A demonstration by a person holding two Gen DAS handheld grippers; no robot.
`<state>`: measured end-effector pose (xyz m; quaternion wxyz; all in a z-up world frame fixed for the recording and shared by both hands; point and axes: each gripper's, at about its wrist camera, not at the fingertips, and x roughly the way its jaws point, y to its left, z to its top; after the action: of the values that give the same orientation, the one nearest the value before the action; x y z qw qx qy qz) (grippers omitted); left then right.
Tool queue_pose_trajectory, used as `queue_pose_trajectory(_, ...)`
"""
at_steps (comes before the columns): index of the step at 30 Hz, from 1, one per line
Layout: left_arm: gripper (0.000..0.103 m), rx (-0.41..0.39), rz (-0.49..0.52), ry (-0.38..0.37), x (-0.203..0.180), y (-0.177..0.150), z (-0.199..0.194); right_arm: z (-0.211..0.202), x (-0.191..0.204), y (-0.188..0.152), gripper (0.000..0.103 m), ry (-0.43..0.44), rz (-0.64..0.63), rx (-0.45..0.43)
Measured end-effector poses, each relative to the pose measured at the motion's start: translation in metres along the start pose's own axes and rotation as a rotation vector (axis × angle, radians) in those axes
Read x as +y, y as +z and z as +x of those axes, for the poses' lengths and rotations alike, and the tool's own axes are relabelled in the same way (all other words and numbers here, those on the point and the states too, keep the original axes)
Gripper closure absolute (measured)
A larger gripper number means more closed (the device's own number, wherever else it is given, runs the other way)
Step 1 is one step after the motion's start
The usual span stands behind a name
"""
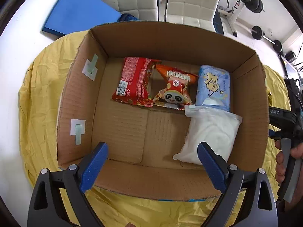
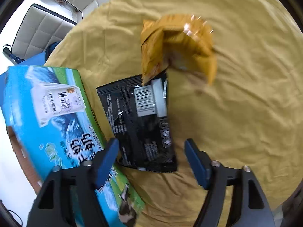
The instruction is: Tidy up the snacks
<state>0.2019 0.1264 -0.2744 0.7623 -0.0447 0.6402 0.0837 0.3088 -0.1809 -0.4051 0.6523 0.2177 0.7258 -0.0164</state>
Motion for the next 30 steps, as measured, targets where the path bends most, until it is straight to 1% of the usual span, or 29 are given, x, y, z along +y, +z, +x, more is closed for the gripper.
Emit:
queue_pose_trajectory(3, 0.006, 0.012, 0.003, 0.004, -0.001, 0.001, 0.004, 0.012, -0.003, 0.002, 0.031, 0.030, 0.020, 0.006)
queue_pose_trajectory(6, 0.006, 0.018, 0.004, 0.004, -0.002, 0.001, 0.007, 0.017, -0.003, 0.000, 0.032, 0.045, 0.011, 0.014)
queue_pose_trajectory(8, 0.006, 0.022, 0.002, 0.000, -0.003, 0.001, 0.007, 0.019, -0.001, 0.001, 0.033, 0.058, -0.007, 0.029)
queue_pose_trajectory(9, 0.006, 0.024, 0.002, -0.001, -0.003, 0.001, 0.007, 0.020, 0.000, 0.004, 0.037, 0.049, -0.019, 0.028)
queue_pose_trajectory(10, 0.006, 0.026, 0.002, 0.000, -0.004, 0.001, 0.008, 0.021, 0.004, 0.004, 0.042, 0.014, -0.049, 0.024)
queue_pose_trajectory(11, 0.006, 0.029, 0.004, 0.001, -0.006, 0.001, 0.009, 0.022, 0.011, 0.003, 0.045, -0.039, -0.094, 0.020)
queue_pose_trajectory(12, 0.006, 0.033, 0.006, 0.000, -0.007, 0.001, 0.009, 0.021, 0.015, 0.005, 0.048, -0.068, -0.116, 0.013)
queue_pose_trajectory(14, 0.006, 0.035, 0.008, -0.005, -0.010, 0.001, 0.008, 0.023, 0.018, -0.002, 0.050, -0.140, -0.159, 0.003)
queue_pose_trajectory(15, 0.006, 0.032, 0.009, -0.005, -0.012, 0.001, 0.007, 0.023, 0.015, -0.006, 0.050, -0.163, -0.169, 0.004)
queue_pose_trajectory(18, 0.006, 0.012, 0.022, -0.014, -0.021, 0.003, -0.002, 0.019, -0.005, -0.017, 0.050, -0.200, -0.167, 0.008)
queue_pose_trajectory(21, 0.006, -0.010, 0.045, -0.036, -0.036, 0.005, -0.015, 0.013, -0.041, -0.029, 0.050, -0.223, -0.140, 0.019)
queue_pose_trajectory(23, 0.006, -0.031, 0.071, -0.050, -0.052, 0.007, -0.024, 0.010, -0.060, -0.037, 0.049, -0.198, -0.136, 0.031)
queue_pose_trajectory(24, 0.006, -0.042, 0.087, -0.062, -0.063, 0.009, -0.029, 0.009, -0.072, -0.041, 0.046, -0.156, -0.122, 0.053)
queue_pose_trajectory(26, 0.006, -0.063, 0.134, -0.081, -0.089, 0.011, -0.041, 0.002, -0.086, -0.045, 0.040, -0.105, -0.095, 0.069)
queue_pose_trajectory(27, 0.006, -0.068, 0.155, -0.089, -0.100, 0.013, -0.045, -0.005, -0.094, -0.050, 0.034, -0.082, -0.089, 0.054)
queue_pose_trajectory(28, 0.006, -0.077, 0.184, -0.100, -0.118, 0.013, -0.052, -0.020, -0.103, -0.056, 0.030, -0.077, -0.085, 0.018)
queue_pose_trajectory(30, 0.006, -0.089, 0.225, -0.123, -0.148, 0.012, -0.064, -0.039, -0.118, -0.065, 0.029, -0.082, -0.076, -0.027)
